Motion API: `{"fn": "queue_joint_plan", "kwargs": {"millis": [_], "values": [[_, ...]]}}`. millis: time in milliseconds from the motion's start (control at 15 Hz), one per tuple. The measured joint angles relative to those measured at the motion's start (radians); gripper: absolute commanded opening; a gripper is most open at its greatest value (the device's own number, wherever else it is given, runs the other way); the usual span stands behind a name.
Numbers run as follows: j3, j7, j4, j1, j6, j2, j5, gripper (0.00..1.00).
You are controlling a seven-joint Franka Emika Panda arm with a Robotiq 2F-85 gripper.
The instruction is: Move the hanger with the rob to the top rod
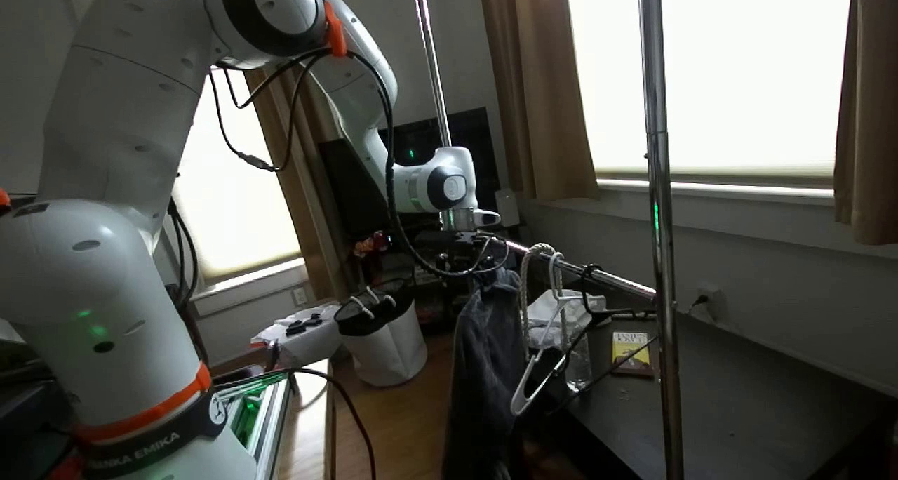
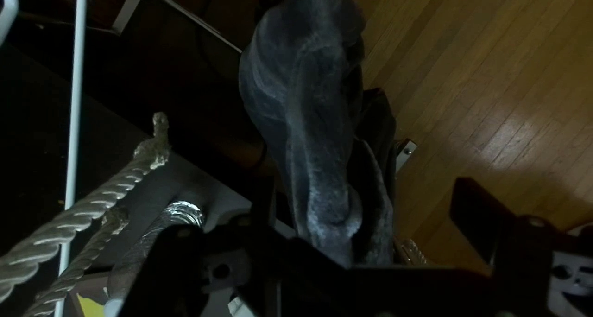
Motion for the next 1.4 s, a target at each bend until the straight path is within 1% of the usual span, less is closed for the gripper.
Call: {"fn": "queue_joint_plan", "kwargs": {"millis": [67,133,267,600,733,867,1000,1200,1400], "values": [[-0.004,0.000,0.010,-0.001,0.000,0.013,-0.001,0.63],[-0.008,0.000,0.019,-0.001,0.000,0.024,-0.001,0.53],[-0.018,0.000,0.037,-0.002,0.000,0.043,-0.001,0.36],[-0.025,0.000,0.061,-0.004,0.000,0.057,-0.001,0.00],[-0.025,-0.011,0.064,-0.004,0.002,0.057,-0.001,0.00],[-0.022,-0.034,0.064,-0.006,0.009,0.057,-0.001,0.02],[-0.018,-0.057,0.056,-0.010,0.041,0.057,-0.001,0.02],[-0.015,-0.081,0.029,-0.015,0.130,0.055,-0.003,0.02],[-0.024,-0.074,-0.043,-0.008,0.278,0.027,-0.041,0.02]]}}
